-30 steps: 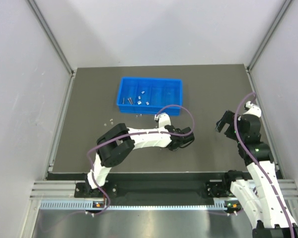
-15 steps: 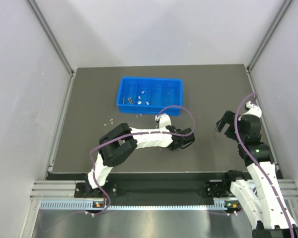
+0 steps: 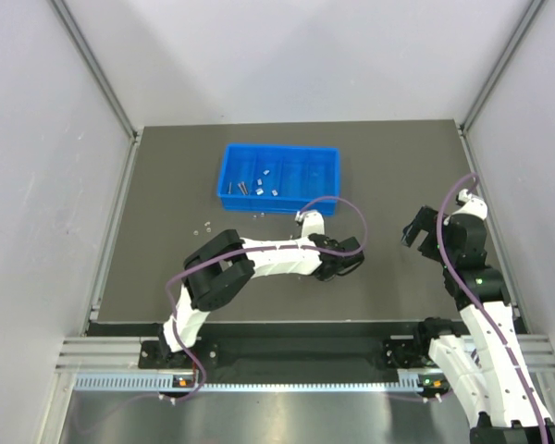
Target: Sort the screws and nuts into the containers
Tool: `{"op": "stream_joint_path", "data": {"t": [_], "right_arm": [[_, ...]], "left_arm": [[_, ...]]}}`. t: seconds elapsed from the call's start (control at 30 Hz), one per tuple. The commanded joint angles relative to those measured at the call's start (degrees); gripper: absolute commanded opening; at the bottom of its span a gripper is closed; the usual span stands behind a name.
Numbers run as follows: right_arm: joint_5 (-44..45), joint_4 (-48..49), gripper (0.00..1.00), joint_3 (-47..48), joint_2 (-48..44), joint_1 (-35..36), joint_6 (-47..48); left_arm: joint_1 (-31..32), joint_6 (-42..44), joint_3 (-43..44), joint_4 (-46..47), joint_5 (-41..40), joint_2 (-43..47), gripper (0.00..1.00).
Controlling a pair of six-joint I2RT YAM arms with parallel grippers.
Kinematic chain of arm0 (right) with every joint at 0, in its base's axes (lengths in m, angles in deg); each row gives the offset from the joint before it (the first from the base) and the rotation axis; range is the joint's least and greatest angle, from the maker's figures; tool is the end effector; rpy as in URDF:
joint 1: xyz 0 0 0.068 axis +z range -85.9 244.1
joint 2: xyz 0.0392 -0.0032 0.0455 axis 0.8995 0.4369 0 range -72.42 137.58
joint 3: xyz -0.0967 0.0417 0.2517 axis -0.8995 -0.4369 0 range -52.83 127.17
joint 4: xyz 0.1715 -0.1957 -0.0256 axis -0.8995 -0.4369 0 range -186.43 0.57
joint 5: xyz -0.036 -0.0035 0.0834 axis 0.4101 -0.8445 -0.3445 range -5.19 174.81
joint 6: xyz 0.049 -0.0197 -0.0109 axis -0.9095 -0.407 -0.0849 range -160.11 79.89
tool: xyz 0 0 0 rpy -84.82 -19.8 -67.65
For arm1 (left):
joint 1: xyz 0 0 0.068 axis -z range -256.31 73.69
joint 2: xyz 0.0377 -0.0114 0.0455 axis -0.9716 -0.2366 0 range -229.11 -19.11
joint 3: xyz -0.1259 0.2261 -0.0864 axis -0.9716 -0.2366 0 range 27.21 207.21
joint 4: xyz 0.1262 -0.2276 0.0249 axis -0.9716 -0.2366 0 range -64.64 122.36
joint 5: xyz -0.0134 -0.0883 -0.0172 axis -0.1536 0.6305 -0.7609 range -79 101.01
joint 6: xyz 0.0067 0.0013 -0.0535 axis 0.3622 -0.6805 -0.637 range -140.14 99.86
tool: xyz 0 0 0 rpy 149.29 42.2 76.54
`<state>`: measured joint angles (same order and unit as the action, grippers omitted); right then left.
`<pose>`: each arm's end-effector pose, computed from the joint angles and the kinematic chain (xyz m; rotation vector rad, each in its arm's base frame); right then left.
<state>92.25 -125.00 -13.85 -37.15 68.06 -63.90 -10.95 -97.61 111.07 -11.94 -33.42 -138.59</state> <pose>0.1379 0.0049 0.2841 0.4413 2.0788 0.1492 0.1900 -0.3546 0.1515 -0.3322 2.3296 0.1096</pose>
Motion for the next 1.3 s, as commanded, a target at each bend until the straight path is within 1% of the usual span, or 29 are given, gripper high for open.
{"op": "stream_joint_path", "data": {"t": [0.0,0.03,0.1,0.13,0.2,0.23,0.27,0.3,0.33,0.4,0.5,0.63,0.73,0.8,0.93,1.1,1.2,1.27], "right_arm": [[0.38,2.44,1.0,0.39,0.15,0.34,-0.12],[0.29,2.35,1.0,0.39,0.15,0.43,-0.2],[0.38,2.44,1.0,0.39,0.5,0.34,-0.2],[0.38,2.44,1.0,0.39,0.59,0.34,-0.2],[0.64,2.44,1.0,0.39,0.68,0.34,-0.29],[0.73,2.44,1.0,0.39,0.59,0.25,-0.2],[0.91,2.44,1.0,0.48,0.59,0.34,-0.2],[0.99,2.44,1.0,0.48,0.68,0.25,-0.2],[1.0,2.26,1.0,0.48,0.77,0.34,-0.12],[1.17,2.09,1.0,0.83,1.12,0.34,-0.12],[1.52,1.91,1.0,1.01,1.82,0.34,-0.03],[1.52,1.91,1.0,1.01,2.61,0.34,-0.11],[1.52,2.17,1.0,0.75,3.32,0.25,-0.11],[1.43,2.0,1.0,0.92,3.84,0.34,-0.11],[1.7,1.73,1.0,1.27,4.02,0.34,0.06],[1.52,2.0,1.0,1.01,3.85,0.34,-0.11],[1.26,1.91,0.99,1.01,4.37,0.34,-0.03],[1.26,2.0,1.0,1.01,4.28,0.25,-0.03]], "left_arm": [[-0.58,10.91,-0.36,8.75,-1.11,7.76,0.01],[-1.02,17.81,-0.27,10.79,-0.06,10.64,0.01],[-2.86,24.71,0.43,15.27,3.45,13.3,0.01],[-3.57,30.22,0.95,18.51,3.9,15.31,0.0],[-5.23,36.05,1.83,22.04,3.82,16.64,0.0],[-5.85,41.73,2.36,25.28,3.99,17.0,0.01],[-6.64,43.96,3.24,25.83,4.86,16.65,0.01],[-8.57,45.55,5.94,25.66,5.83,15.17,0.01],[-9.63,47.66,7.45,25.23,8.71,14.28,0.01],[-12.17,48.9,10.26,25.39,10.75,12.79,0.0],[-15.25,51.19,11.67,29.08,13.83,9.81,0.0],[-18.77,54.09,15.72,30.49,16.99,4.97,0.0],[-20.8,55.32,17.22,33.3,22.61,2.15,0.0],[-21.59,55.32,18.01,34.71,23.07,0.23,0.0],[-22.3,55.24,21.78,32.34,23.07,-2.86,0.0],[-22.38,54.97,20.3,33.22,23.77,-1.28,0.0],[-22.3,54.71,19.68,32.26,24.29,0.3,0.04],[-22.12,54.27,19.07,29.98,25.52,2.4,0.2]]}}
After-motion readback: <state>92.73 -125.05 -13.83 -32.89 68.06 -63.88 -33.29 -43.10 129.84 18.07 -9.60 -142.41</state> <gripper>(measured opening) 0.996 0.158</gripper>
